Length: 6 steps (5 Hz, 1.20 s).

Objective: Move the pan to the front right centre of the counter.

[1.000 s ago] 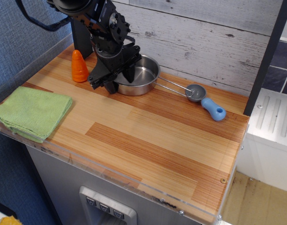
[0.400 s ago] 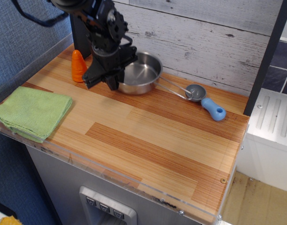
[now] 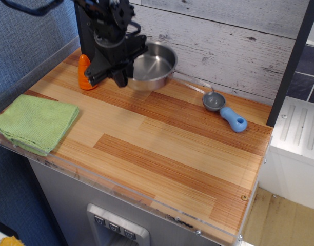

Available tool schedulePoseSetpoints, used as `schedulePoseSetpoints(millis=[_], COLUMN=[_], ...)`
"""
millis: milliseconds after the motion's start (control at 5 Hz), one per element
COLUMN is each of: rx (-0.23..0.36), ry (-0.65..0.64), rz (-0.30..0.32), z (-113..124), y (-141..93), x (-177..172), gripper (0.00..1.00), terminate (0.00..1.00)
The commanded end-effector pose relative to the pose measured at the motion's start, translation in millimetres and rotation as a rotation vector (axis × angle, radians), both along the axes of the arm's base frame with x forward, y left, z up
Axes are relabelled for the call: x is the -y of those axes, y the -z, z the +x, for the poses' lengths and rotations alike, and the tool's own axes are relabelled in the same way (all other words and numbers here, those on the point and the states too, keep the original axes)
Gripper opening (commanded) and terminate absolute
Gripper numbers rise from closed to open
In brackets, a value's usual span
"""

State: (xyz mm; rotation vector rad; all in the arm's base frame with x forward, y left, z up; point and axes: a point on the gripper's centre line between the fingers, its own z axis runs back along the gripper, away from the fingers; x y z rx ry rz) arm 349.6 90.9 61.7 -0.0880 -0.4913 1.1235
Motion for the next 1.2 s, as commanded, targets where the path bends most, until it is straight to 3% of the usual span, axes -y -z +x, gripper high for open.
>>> schedulePoseSetpoints(millis=[0, 400, 1000], rx=[0.059, 0.017, -0.034], ry=[-0.007, -0.005, -0.003], rz=[-0.007, 0.0, -0.015], z=[-26.1, -68.2, -107.8], y=[-36.2, -31.8, -10.8], x=[15.0, 45.7, 80.9], gripper=[0.0, 0.0, 0.0], terminate=[0.0, 0.0, 0.0])
